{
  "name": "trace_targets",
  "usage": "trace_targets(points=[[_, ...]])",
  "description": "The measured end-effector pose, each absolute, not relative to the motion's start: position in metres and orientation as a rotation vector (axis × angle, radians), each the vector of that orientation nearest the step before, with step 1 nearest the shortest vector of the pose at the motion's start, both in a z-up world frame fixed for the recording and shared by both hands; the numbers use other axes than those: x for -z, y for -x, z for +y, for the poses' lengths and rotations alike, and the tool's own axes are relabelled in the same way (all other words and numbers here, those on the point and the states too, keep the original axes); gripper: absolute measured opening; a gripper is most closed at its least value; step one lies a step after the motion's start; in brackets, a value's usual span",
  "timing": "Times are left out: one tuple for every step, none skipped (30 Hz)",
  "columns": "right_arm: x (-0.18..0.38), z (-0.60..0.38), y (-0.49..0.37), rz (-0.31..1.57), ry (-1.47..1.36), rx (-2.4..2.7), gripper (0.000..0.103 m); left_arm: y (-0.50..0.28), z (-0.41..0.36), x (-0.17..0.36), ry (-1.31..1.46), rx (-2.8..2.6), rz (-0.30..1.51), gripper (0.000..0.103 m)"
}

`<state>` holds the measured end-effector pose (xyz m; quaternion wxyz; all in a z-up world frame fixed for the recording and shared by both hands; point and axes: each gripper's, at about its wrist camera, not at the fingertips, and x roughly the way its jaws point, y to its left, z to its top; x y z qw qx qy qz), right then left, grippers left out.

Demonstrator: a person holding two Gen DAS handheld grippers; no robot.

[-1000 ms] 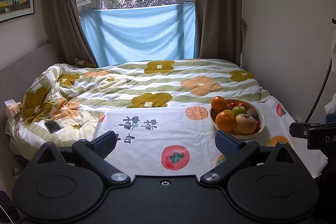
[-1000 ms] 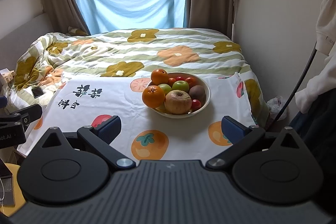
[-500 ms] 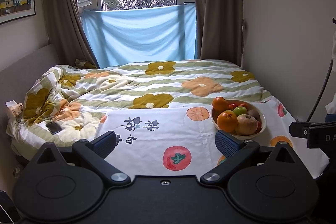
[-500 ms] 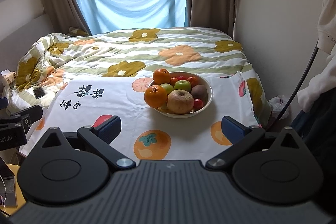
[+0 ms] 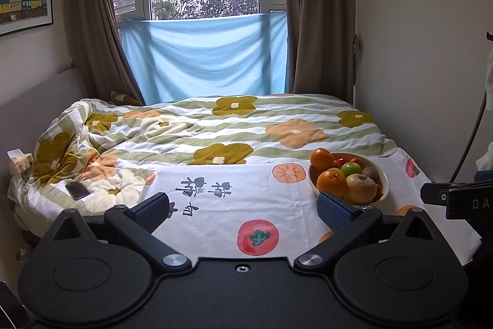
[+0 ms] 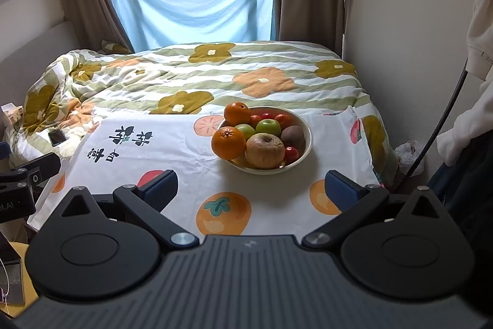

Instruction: Organize fruits

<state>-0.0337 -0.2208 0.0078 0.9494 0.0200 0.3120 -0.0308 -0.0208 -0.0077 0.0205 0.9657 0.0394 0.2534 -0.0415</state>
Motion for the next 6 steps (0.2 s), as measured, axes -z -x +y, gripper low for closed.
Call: trace_targets(points=[[-0.0074,-0.2197,0.0334,0.636,-0.042,0.063,0.103,0.0198,-0.0076,-0.0192,-0.080,0.083,0.517,0.103],[-0.0069,-0.2193,0.0324,0.638,-0.044,0.064,0.103,0.0186,-0.0071,-0.0175,-0.078,0.083,0.522,0.103],[-0.0059,-0.2195,0.0315,0.641,-0.048,0.065,0.103,0.0173,-0.0071,-0.0161,-0.076,0.083,0.528,0.103],[-0.0046,-0.2206,0.0301,0.646,-0.051,0.065,0.103,0.0155,-0.0068,-0.0145,-0.073,0.081,0.535,0.103],[-0.0029,-0.2194,0.0289,0.652,-0.053,0.064,0.103,0.0143,-0.0067,-0.0128,-0.072,0.078,0.541,0.103],[-0.0009,-0.2213,0.0267,0.659,-0.056,0.063,0.103,0.0120,-0.0072,-0.0110,-0.073,0.077,0.550,0.103]])
